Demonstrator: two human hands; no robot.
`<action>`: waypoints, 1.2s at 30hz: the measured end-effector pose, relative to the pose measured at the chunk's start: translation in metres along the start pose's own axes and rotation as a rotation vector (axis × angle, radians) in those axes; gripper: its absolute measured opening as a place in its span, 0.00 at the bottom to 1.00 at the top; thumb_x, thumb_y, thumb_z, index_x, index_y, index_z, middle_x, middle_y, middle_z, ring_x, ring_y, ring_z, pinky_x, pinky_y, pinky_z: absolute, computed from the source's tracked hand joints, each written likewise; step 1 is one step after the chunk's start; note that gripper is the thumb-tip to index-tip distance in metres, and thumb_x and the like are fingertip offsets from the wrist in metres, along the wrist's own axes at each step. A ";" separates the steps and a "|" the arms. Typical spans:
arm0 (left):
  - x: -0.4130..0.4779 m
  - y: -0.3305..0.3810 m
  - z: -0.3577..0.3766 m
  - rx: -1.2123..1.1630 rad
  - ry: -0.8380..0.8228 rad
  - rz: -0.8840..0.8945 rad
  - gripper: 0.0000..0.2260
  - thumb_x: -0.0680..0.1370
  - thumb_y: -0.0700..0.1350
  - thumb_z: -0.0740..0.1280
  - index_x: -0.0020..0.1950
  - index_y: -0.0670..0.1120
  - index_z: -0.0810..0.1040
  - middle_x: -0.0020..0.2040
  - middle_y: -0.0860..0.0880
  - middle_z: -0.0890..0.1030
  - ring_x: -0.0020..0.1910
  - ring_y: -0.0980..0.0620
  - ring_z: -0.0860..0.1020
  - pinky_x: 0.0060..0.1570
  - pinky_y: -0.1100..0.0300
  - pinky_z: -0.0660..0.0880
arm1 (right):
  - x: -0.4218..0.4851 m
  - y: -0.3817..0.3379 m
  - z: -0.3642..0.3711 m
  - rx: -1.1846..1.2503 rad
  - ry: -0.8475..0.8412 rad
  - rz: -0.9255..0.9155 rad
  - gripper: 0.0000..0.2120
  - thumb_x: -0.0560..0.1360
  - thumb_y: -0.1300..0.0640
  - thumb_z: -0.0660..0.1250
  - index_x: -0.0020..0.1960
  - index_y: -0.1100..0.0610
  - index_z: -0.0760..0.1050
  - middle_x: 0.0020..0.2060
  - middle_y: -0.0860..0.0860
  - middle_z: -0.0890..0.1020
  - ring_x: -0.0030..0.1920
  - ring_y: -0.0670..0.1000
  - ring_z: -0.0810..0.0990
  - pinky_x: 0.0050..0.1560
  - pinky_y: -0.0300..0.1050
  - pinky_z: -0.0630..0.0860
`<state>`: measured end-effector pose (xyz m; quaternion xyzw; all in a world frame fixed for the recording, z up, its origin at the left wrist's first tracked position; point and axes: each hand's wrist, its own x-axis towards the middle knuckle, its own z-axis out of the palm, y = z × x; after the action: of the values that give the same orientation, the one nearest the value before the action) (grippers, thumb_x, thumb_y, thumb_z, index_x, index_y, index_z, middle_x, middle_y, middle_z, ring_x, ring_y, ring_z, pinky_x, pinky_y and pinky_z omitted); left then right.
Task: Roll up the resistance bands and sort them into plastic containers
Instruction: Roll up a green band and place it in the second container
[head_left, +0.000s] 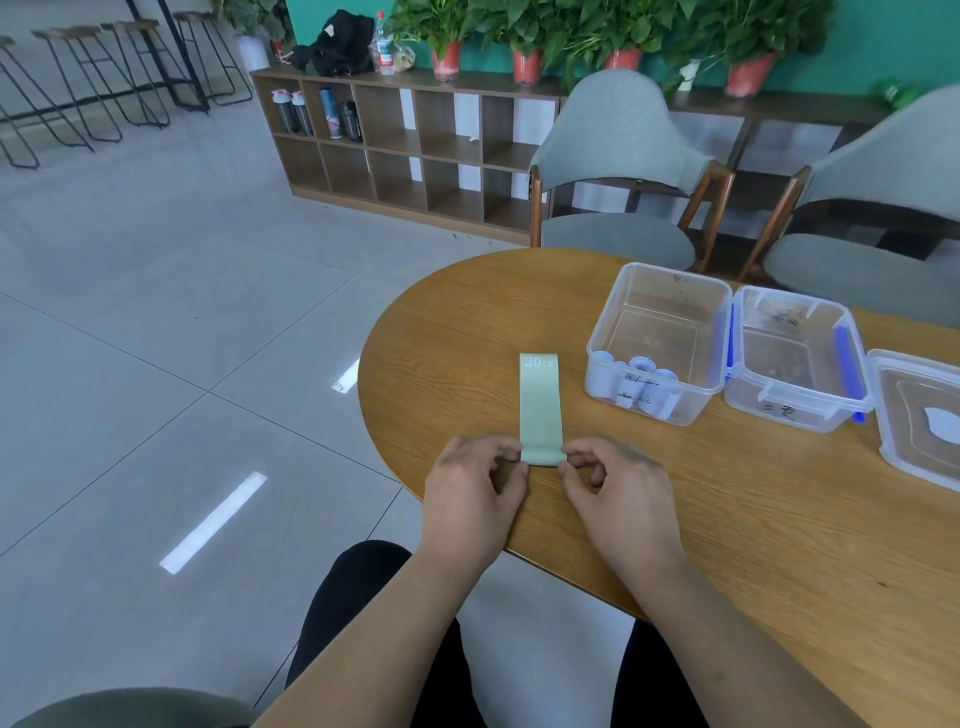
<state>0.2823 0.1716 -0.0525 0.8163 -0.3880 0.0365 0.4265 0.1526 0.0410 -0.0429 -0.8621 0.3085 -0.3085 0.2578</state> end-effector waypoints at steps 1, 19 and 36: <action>0.000 0.000 0.000 0.001 0.002 -0.006 0.09 0.77 0.47 0.76 0.56 0.55 0.85 0.47 0.63 0.82 0.48 0.60 0.76 0.48 0.71 0.71 | 0.000 0.001 0.001 -0.014 0.000 -0.008 0.10 0.76 0.54 0.76 0.56 0.46 0.84 0.43 0.37 0.83 0.43 0.42 0.77 0.45 0.46 0.80; -0.001 -0.002 0.001 -0.016 0.005 -0.001 0.09 0.77 0.47 0.76 0.57 0.56 0.85 0.47 0.62 0.83 0.49 0.61 0.77 0.48 0.70 0.73 | 0.000 -0.001 0.001 -0.030 -0.012 0.002 0.10 0.76 0.54 0.75 0.55 0.45 0.81 0.43 0.36 0.81 0.43 0.40 0.76 0.45 0.42 0.78; -0.001 -0.001 0.001 0.021 0.030 0.064 0.09 0.77 0.45 0.77 0.57 0.53 0.86 0.49 0.65 0.81 0.49 0.61 0.75 0.48 0.65 0.74 | 0.000 0.000 0.001 -0.047 0.002 -0.038 0.11 0.76 0.57 0.76 0.58 0.48 0.84 0.44 0.38 0.82 0.44 0.42 0.77 0.46 0.43 0.79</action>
<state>0.2823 0.1717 -0.0539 0.8072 -0.4069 0.0665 0.4225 0.1532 0.0411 -0.0435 -0.8732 0.2994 -0.3071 0.2314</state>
